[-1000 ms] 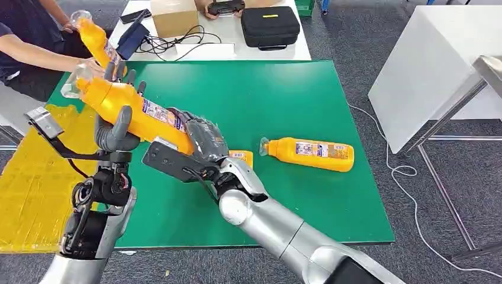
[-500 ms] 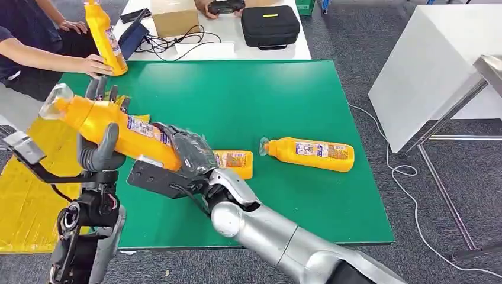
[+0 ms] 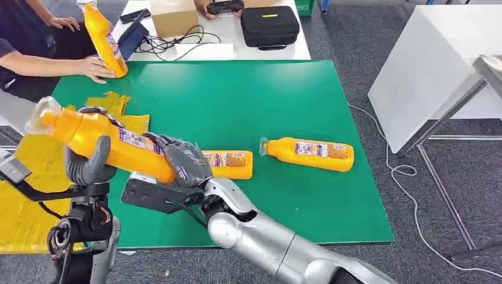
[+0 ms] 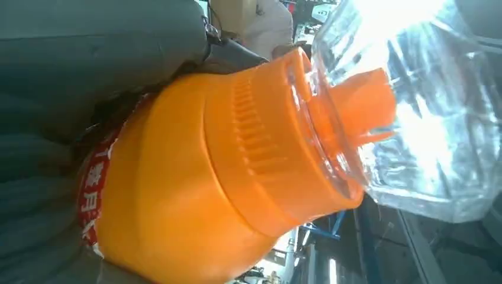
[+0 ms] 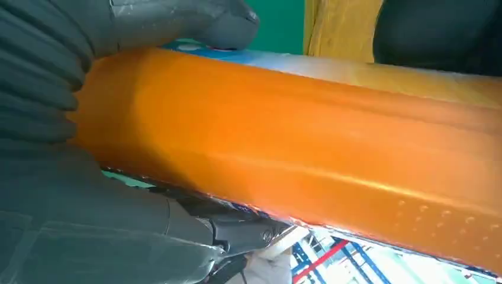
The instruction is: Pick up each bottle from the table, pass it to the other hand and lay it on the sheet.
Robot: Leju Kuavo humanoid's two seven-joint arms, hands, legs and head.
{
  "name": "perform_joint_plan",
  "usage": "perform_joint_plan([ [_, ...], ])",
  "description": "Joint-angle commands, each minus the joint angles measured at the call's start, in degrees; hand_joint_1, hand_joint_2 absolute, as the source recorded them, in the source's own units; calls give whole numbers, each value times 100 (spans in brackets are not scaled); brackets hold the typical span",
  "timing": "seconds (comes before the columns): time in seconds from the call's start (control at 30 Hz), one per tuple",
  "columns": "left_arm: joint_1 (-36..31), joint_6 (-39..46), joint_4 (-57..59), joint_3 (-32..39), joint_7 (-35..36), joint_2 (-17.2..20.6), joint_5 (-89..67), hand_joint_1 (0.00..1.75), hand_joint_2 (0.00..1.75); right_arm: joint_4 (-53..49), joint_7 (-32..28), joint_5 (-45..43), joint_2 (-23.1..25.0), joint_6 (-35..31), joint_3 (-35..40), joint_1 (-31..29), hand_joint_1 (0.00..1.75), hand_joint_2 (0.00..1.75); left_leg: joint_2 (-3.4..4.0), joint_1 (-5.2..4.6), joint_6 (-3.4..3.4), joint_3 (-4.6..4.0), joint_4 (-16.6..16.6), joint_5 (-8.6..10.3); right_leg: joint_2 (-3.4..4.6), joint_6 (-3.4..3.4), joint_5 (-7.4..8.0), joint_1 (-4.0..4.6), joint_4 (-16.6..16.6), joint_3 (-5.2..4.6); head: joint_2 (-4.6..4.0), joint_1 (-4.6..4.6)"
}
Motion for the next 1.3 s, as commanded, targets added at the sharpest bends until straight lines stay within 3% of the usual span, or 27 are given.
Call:
perform_joint_plan([
  [0.03,167,-82,-426,450,54,-411,-204,175,175,14,-169,349,-87,273,235,372,175,175,-2,-3,4,53,-5,-23,-13,0,-25,1,-3,52,0,0],
  [0.17,363,-116,-516,597,26,-422,-251,175,175,67,-269,635,-87,247,-19,473,175,175,-2,0,1,23,-5,-10,-8,-2,-12,2,-5,23,0,0],
  [0.23,363,-116,-516,597,26,-422,-251,175,175,67,-269,635,-87,247,-19,473,175,175,-6,-3,2,56,-6,-24,-18,-4,-28,1,-2,55,0,0],
  [0.27,398,-129,-521,619,-13,-427,-270,175,175,56,-313,825,-87,204,-123,503,117,175,-7,-1,1,37,-4,-17,-17,-6,-22,2,-2,37,0,0],
  [0.3,487,-125,-562,672,-71,-432,-299,175,175,24,-430,954,-87,262,-410,609,0,175,-11,0,-1,15,-4,-8,-17,-7,-14,1,-4,17,0,0],
  [0.33,542,-144,-586,734,-92,-449,-306,175,175,-23,-508,1193,-87,332,-767,701,0,0,-12,0,0,36,-3,-16,-21,-12,-26,3,-2,36,0,0],
  [0.4,669,-205,-679,939,-146,-512,-320,175,175,-541,-817,1403,-238,686,-1656,1013,0,0,-8,1,0,14,-5,-7,-12,-10,-14,2,-6,15,0,0],
  [0.57,786,-231,-760,1593,-217,-548,-599,175,175,-1931,-1209,1066,-869,1196,-2762,1384,0,0,-30,0,4,20,-1,-9,-36,-7,-23,3,-3,28,0,0],
  [0.7,908,-328,-146,2116,-239,64,-422,175,175,-2686,-1293,1005,-1340,1240,-3159,1669,0,0,-33,-8,7,45,-11,-14,-29,-5,-27,-6,-8,52,0,0],
  [0.83,786,-528,1369,2554,-526,1465,147,175,175,-3403,-1390,899,-1823,1243,-3715,2014,0,0,-36,-13,1,53,-25,-11,-31,-10,-27,-9,-13,56,0,4],
  [0.87,590,-318,1814,2586,-671,1803,14,175,175,-3536,-1404,829,-1898,1231,-3853,2025,0,0,-32,-11,0,38,-21,-8,-25,-9,-21,-7,-11,40,0,0],
  [0.9,302,401,2342,2485,-1152,2189,-848,175,175,-3698,-1418,745,-2040,1238,-4026,2063,0,0,-42,-9,-2,21,-18,-1,-33,-3,-13,-6,-7,25,0,0],
  [0.97,53,1390,2845,2251,-1521,2577,-1876,175,175,-3901,-1547,477,-2255,1267,-4279,2238,0,0,-54,-6,-2,21,-16,0,-47,-5,-18,-5,-3,21,0,0],
  [1.03,43,3134,3213,1878,-1782,3157,-3259,175,175,-3981,-1767,308,-2624,1192,-4408,2488,0,0,-54,9,-4,23,-12,-1,-48,-8,-19,10,-5,24,0,0],
  [1.17,5,4594,3708,1285,-2040,3702,-4098,175,175,-3929,-2300,-72,-3263,939,-4512,3095,0,0,-56,21,-9,43,-16,-7,-52,-14,-28,20,-12,47,0,2],
  [1.2,-140,4660,3942,1151,-2062,3726,-4362,175,175,-3972,-2410,-242,-3382,884,-4581,3296,0,0,-45,19,-10,24,-13,-2,-36,-13,-19,17,-10,25,0,-2],
  [1.23,-329,4667,4226,964,-2028,3686,-4417,175,175,-4017,-2519,-318,-3478,837,-4642,3488,0,0,-63,13,-4,73,-20,-18,-63,-11,-43,14,-13,77,0,0],
  [1.27,-413,4671,4386,914,-1967,3506,-4590,175,175,-4097,-2584,-324,-3544,778,-4697,3643,0,0,-73,12,-5,59,-21,-11,-72,-10,-41,13,-11,69,0,2],
  [1.3,-417,4671,4383,1256,-1935,2765,-5408,175,175,-4205,-2648,-401,-3661,760,-4793,3845,0,0,-78,11,-5,53,-18,-9,-73,-8,-42,11,-8,61,0,-2],
])
